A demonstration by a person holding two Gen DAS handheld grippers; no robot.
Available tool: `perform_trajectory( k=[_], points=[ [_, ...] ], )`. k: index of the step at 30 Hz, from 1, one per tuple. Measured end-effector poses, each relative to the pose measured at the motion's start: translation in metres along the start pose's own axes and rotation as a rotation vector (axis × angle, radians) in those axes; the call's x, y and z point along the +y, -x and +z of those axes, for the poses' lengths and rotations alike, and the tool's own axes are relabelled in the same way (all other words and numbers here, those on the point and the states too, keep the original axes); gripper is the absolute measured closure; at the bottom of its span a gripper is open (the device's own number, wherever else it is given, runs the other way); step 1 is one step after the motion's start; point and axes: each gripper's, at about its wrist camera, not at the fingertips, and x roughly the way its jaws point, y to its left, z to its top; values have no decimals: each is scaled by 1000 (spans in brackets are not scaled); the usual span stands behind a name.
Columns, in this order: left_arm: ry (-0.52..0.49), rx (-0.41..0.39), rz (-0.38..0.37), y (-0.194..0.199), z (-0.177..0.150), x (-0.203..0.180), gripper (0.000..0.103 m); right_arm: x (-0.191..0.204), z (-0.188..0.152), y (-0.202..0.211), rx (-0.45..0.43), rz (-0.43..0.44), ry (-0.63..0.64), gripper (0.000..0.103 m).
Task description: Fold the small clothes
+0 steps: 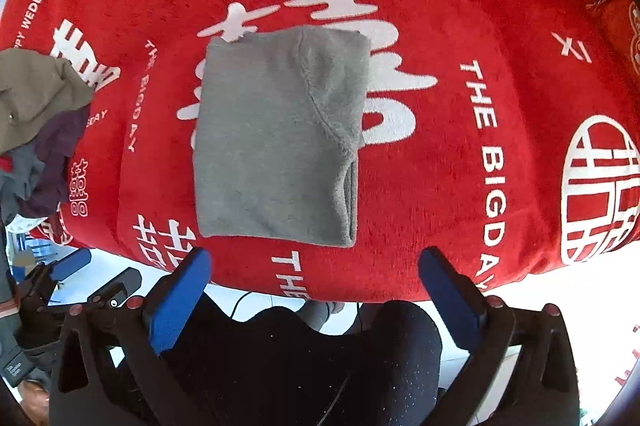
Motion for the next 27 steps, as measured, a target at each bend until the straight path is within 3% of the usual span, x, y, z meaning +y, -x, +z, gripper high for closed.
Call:
perform_trajectory(
  k=[10, 16, 19, 21, 23, 24, 25, 27],
  points=[
    [10, 4, 1, -1, 1, 11, 0, -4, 6, -15, 66, 26, -11, 0],
    [34, 36, -10, -12, -2, 26, 0, -25, 45, -47, 37, 53, -21, 0],
    [36, 58, 34, -20, 1, 27, 0, -36, 67, -76, 54, 113, -54, 1],
    [84, 71, 53, -21, 4, 29, 0, -41, 74, -100, 100, 148, -85, 14],
    [117, 83, 42, -22, 6, 29, 0, -45, 76, -129, 168, 183, -117, 72],
    [121, 90, 46, -22, 7, 26, 0, -48, 76, -137, 184, 182, -127, 83],
    [116, 93, 58, -23, 8, 23, 0, -53, 73, -144, 181, 166, -145, 88],
    [101, 99, 79, -27, 12, 15, 0, -68, 68, -151, 161, 179, -185, 89]
  ],
)
